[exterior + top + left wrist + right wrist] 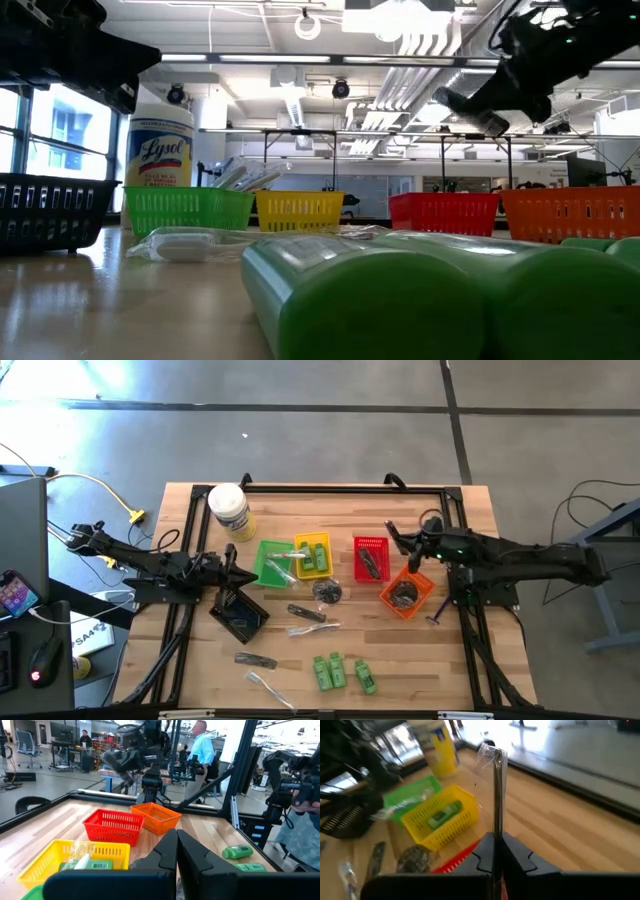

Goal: Pick & Place Travel size toiletries
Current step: Put the top right black comb into the red basket, then put the black hairbrush into the orange basket

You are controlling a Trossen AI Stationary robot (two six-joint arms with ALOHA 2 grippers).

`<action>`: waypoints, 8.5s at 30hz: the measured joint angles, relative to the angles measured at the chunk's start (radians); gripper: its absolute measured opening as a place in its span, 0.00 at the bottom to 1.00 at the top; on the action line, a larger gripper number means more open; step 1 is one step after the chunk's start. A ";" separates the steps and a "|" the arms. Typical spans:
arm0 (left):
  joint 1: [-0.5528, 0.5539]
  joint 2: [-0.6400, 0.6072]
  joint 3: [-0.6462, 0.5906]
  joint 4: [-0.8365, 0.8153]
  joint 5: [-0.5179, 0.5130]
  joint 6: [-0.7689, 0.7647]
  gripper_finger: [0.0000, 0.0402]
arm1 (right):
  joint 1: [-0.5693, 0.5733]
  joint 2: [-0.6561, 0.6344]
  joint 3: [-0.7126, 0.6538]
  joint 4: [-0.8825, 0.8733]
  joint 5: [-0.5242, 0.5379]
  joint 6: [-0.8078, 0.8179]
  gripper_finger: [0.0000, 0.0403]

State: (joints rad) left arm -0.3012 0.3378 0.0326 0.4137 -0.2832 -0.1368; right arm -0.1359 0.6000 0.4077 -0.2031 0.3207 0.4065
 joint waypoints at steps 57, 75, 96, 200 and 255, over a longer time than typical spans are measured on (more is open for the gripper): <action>0.000 0.000 0.000 0.056 0.020 0.007 0.00 | -0.119 0.844 0.274 -0.109 -0.225 0.400 0.03; 0.000 0.000 0.000 0.048 0.020 0.009 0.00 | -0.119 0.910 0.273 0.000 -0.285 0.349 0.31; 0.000 0.000 0.000 0.028 0.020 0.062 0.00 | -0.069 0.380 0.215 0.189 -0.236 -0.090 0.41; 0.000 0.000 0.000 -0.128 0.027 0.028 0.00 | 0.283 0.110 -0.401 0.900 -0.057 -0.120 0.01; 0.000 0.000 0.000 -0.085 -0.052 0.046 0.00 | 0.273 0.184 -0.401 1.075 -0.206 -0.254 0.00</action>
State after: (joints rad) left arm -0.3012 0.3382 0.0326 0.3292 -0.3355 -0.0910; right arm 0.1367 0.7845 0.0063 0.8716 0.1147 0.1529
